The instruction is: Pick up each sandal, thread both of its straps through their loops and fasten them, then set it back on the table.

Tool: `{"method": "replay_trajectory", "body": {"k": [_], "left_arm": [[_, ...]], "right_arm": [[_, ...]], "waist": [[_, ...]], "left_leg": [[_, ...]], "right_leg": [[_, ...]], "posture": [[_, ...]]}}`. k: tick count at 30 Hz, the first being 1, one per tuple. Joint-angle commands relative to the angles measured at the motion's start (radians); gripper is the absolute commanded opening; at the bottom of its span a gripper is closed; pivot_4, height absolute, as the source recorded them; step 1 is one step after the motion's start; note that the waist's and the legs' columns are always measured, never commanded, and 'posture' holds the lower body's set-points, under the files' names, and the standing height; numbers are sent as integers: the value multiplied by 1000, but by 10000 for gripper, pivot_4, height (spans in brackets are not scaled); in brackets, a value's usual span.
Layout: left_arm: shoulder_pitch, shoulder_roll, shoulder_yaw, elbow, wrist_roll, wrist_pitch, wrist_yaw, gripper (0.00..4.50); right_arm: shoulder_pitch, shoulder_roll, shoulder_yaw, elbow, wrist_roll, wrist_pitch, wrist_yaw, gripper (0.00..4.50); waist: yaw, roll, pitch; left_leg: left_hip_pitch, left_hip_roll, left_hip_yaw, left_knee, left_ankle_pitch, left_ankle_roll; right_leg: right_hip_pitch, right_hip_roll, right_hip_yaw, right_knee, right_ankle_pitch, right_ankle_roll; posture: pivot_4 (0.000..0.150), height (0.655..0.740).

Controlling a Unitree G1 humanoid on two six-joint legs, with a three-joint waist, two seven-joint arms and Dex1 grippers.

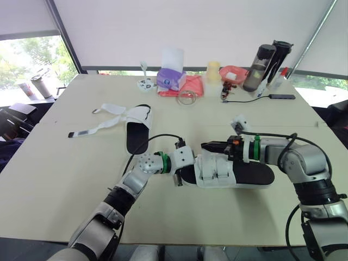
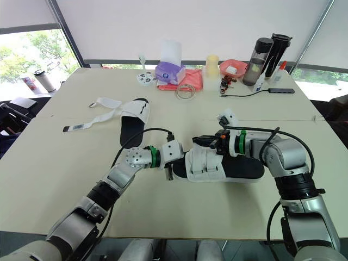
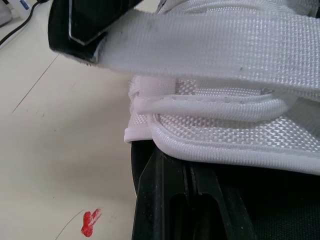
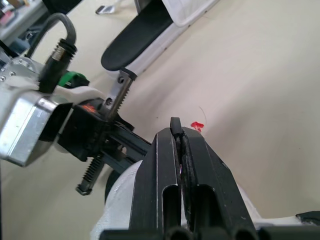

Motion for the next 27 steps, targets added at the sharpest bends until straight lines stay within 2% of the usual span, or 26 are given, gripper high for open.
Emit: {"method": "replay_trajectory", "body": {"k": [1,6,15,18,24,25,27], "left_arm": [[54,30,-38,126,82,72,13,0],[56,28,-37,124,80,76,17,0],[50,24,-38,132,78,71,21,0],[48,21,-38,136,78,69,22,0],[46,18,-36,141,77,67,24,0],[46,17,-36,141,77,66,24,0],[46,17,-35,141,77,67,24,0]], "right_arm": [[-44,7,-17,20,-41,-36,-9,510],[-46,-5,11,41,-92,-45,-7,510],[-51,-84,161,30,-227,-109,81,510],[-50,-91,176,28,-252,-121,93,9896],[-41,-100,186,21,-335,-187,86,40799],[-39,-99,181,21,-351,-208,78,44000],[-41,-74,136,27,-363,-262,42,44000]], "waist": [[0,0,0],[0,0,0],[1,0,0],[2,-1,0],[3,0,0],[3,-1,0],[2,-1,0]], "left_leg": [[0,0,0,0,0,0],[1,0,0,0,0,0],[4,0,0,0,0,0],[4,0,0,0,0,0],[4,-1,0,0,0,0],[4,-1,0,0,0,0],[4,-1,0,0,0,0]], "right_leg": [[0,0,0,0,0,0],[0,0,1,2,0,0],[1,0,3,4,0,0],[1,0,3,4,0,0],[1,0,3,4,0,0],[1,0,3,4,0,0],[1,0,3,4,0,0]], "posture": [[1500,7400],[1500,7400],[1500,7400],[1500,7400],[1500,7400],[1500,7400],[1500,7400]]}}
